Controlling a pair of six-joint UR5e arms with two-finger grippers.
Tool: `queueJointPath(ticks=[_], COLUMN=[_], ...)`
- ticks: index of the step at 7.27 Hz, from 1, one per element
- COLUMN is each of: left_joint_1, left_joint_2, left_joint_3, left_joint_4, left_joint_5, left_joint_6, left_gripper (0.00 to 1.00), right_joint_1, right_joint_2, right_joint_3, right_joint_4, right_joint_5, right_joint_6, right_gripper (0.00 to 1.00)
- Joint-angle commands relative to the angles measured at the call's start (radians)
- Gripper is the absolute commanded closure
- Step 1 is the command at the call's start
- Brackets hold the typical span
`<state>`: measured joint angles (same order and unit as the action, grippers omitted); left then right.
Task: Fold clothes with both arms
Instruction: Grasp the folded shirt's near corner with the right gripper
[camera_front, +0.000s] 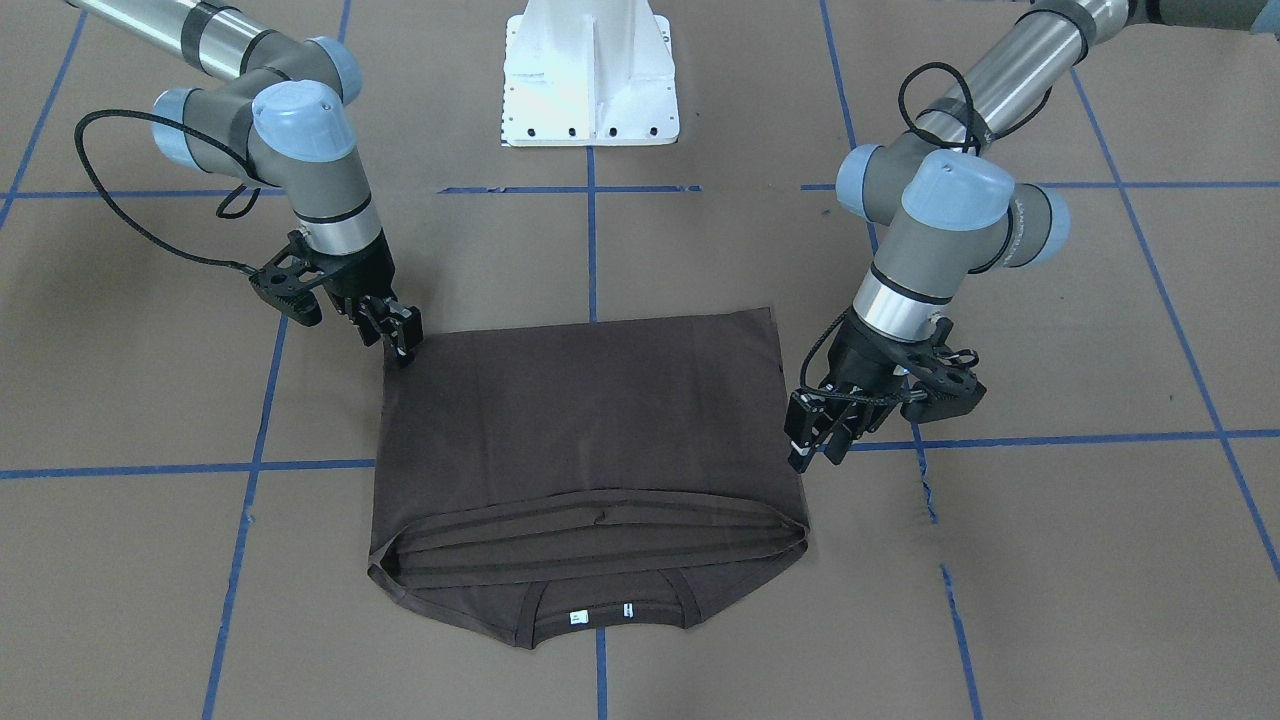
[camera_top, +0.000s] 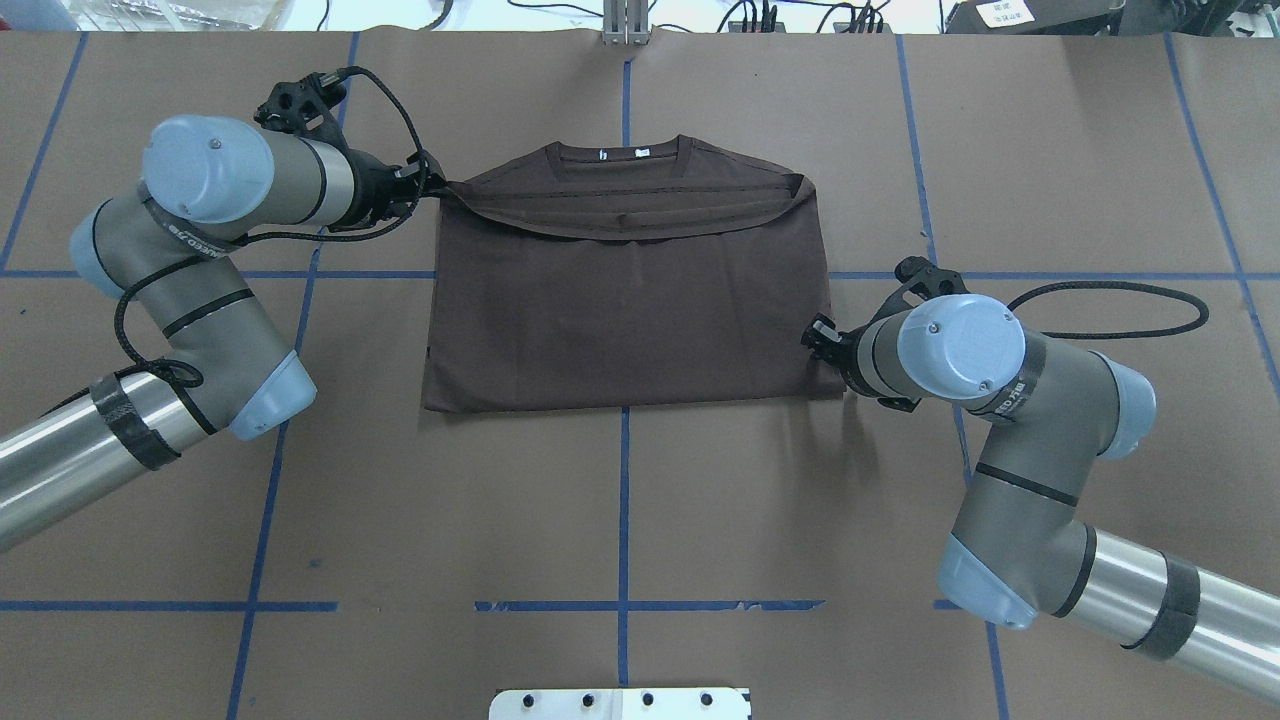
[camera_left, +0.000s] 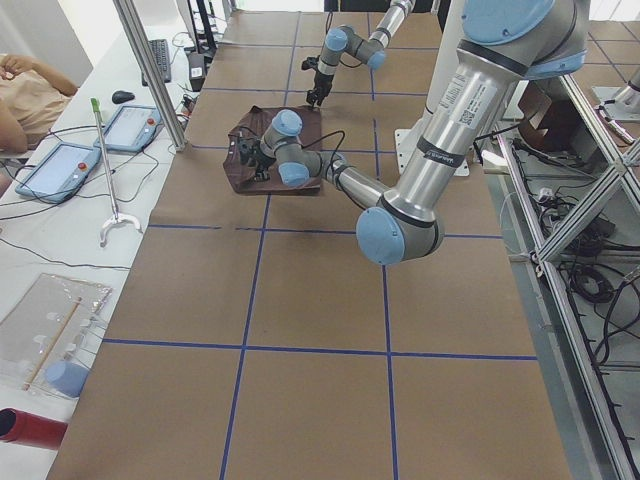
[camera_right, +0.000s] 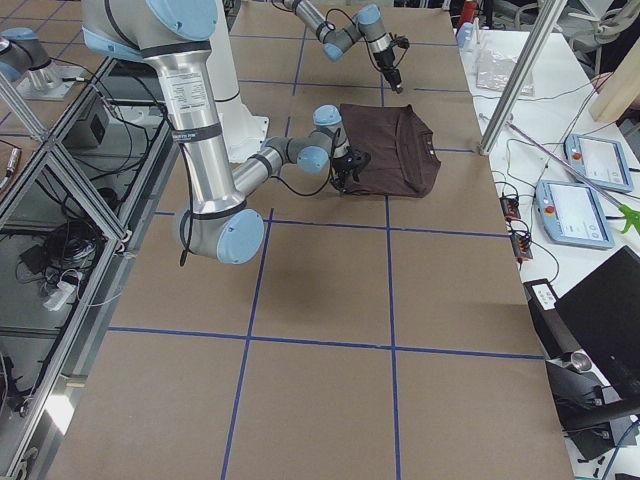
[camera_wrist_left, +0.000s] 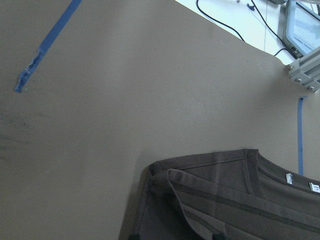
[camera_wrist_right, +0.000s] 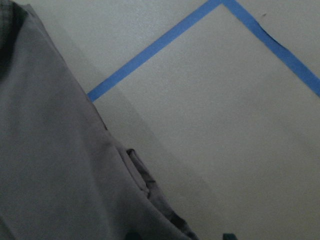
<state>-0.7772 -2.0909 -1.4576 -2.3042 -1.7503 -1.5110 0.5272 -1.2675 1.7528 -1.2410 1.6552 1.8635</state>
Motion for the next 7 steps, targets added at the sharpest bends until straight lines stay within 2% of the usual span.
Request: queueJointPath(ticks=[1,2,5,6,7], left_joint_1=[-0.004,-0.004,-0.007,-0.007,-0.008], left_joint_2=[0.0,0.0,0.002,0.002,0.003], left_joint_3=[-0.013,-0.017,-0.047,-0.059,-0.081], left_joint_4=[0.002,0.002,0.006,0.009,0.012], left_joint_5=[0.0,0.0,-0.002,-0.003,-0.003], left_joint_6=[0.0,0.0,0.0,0.0,0.0], left_gripper=[0.42,0.42,0.42,0.42,0.43], right_joint_1=[-0.006,-0.004,-0.016,-0.039,-0.085], right_joint_2=[-0.001,-0.006,-0.015,-0.07,-0.175], right_joint_3=[0.002,0.002,0.042,0.106,0.232], right_joint_4=[0.0,0.0,-0.001,-0.001,-0.001], right_joint_5=[0.0,0.002,0.011,0.012,0.015], right_joint_6=[0.002,0.0,0.0,0.002,0.002], right_gripper=[0.67,1.0,1.0,1.0,1.0])
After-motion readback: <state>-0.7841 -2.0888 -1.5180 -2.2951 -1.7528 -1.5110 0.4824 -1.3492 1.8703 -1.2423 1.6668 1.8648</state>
